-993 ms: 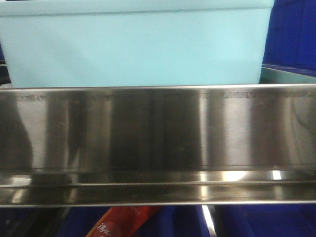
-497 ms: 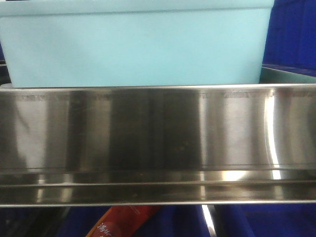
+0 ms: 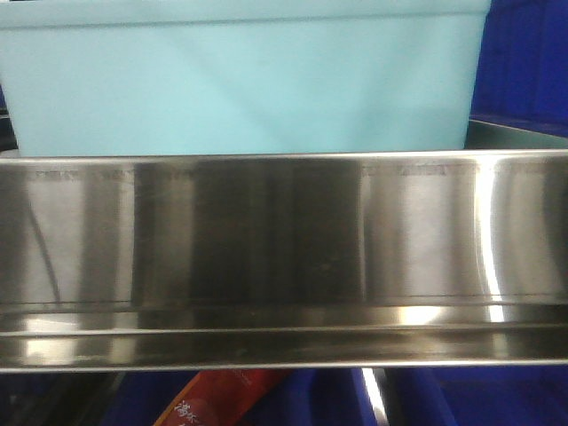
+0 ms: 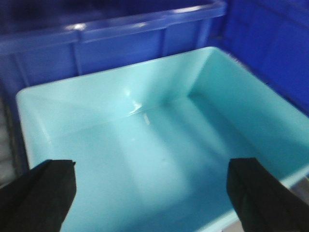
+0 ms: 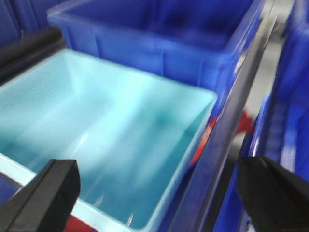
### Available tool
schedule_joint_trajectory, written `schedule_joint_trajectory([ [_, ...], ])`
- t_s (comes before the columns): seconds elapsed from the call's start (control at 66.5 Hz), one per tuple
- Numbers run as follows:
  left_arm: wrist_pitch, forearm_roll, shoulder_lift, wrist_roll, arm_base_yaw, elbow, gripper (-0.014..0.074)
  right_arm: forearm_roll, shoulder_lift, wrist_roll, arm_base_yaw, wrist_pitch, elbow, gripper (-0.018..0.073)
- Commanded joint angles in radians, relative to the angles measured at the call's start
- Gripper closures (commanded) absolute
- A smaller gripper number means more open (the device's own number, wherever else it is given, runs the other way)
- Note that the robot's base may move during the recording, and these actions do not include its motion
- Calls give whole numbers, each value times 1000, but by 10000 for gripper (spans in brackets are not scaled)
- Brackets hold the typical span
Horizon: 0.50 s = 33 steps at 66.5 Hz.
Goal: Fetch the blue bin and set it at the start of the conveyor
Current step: 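Lift the light-blue bin with both grippers up off the shelf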
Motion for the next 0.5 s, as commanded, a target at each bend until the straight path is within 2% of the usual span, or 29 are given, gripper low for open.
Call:
schedule_joint_trajectory([
  [0.0, 84, 11, 65, -44, 34, -83, 69, -133, 100, 137, 28, 108, -123, 1],
  [0.09, 177, 19, 137, -44, 78, -156, 69, -313, 199, 283, 67, 198, -233, 1],
  [0.166, 230, 19, 185, -44, 115, -203, 69, -405, 273, 358, 95, 253, -308, 1],
  [0.301, 249, 29, 249, -44, 160, -226, 69, -399, 386, 373, 107, 261, -380, 1],
  [0.482, 266, 58, 338, -44, 170, -226, 69, -395, 509, 391, 103, 259, -390, 1],
])
